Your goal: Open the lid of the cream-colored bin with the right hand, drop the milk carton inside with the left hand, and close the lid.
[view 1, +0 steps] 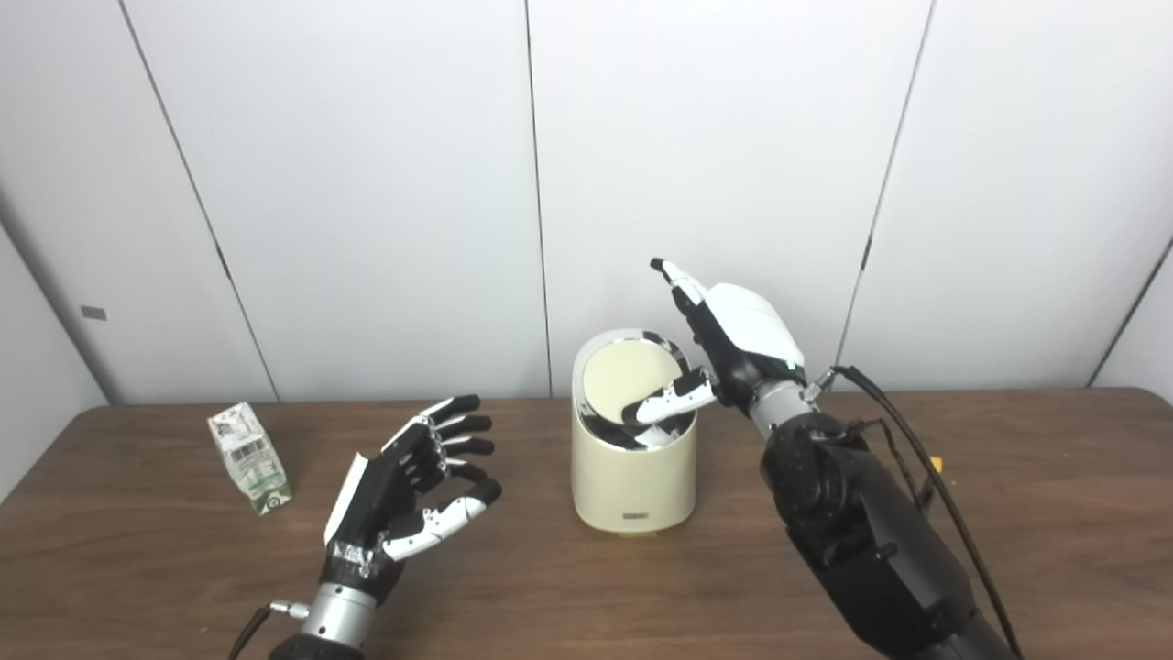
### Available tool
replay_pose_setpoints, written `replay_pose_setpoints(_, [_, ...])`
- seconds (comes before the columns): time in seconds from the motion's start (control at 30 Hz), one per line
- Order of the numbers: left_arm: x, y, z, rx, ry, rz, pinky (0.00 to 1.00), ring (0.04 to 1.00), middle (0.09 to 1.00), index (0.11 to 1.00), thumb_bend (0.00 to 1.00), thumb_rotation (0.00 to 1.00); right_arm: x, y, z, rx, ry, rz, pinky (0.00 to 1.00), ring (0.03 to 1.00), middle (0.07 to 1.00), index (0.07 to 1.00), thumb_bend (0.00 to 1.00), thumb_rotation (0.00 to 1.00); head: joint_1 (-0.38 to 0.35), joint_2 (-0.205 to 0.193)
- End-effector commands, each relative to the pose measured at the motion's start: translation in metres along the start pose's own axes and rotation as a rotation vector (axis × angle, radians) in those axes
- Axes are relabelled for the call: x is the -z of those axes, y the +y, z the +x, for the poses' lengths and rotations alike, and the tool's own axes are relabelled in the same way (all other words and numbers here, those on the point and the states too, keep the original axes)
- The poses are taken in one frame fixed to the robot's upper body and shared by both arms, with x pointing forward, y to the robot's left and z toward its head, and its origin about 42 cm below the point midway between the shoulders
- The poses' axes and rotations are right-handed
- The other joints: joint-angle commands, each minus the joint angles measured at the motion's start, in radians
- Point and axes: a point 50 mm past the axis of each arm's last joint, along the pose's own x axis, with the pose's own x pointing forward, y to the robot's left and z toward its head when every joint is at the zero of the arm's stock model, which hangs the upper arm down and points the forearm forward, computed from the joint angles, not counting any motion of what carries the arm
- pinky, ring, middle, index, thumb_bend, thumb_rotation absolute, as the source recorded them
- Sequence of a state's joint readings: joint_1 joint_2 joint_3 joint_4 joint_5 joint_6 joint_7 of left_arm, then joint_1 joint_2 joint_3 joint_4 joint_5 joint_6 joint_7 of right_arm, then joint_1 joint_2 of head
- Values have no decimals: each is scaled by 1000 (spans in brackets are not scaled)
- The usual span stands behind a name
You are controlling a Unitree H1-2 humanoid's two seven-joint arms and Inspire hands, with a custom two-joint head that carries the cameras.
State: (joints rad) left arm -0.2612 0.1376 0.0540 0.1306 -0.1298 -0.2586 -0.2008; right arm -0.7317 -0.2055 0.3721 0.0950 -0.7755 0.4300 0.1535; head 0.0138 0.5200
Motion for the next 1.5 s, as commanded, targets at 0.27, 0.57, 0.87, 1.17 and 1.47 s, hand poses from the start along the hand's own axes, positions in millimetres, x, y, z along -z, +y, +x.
replay_pose_setpoints(0.27, [-19, 1, 10, 3, -92, 8, 580, 700, 762, 845, 666, 149, 8, 19, -12, -70, 71, -59, 691, 861, 941, 925, 806, 117, 1, 1])
replay_pose_setpoints(0.57, [-17, 1, 11, 8, -95, 10, 583, 698, 760, 847, 642, 115, 8, -7, -15, 23, 65, 165, 572, 804, 895, 888, 801, 185, -3, -5])
replay_pose_setpoints(0.87, [-15, 0, 12, 9, -90, 12, 565, 685, 750, 837, 652, 123, 24, -20, -32, 98, 9, 320, 642, 808, 874, 879, 740, 187, -3, -7])
replay_pose_setpoints(1.17, [-14, -1, 12, 11, -88, 5, 570, 688, 752, 841, 648, 121, 57, -10, -57, 168, -47, 428, 644, 801, 866, 865, 729, 282, -3, -8])
replay_pose_setpoints(1.47, [-12, -1, 12, 13, -84, 3, 575, 696, 758, 842, 661, 132, 88, 7, -89, 173, -82, 486, 678, 813, 866, 878, 806, 382, -4, -10])
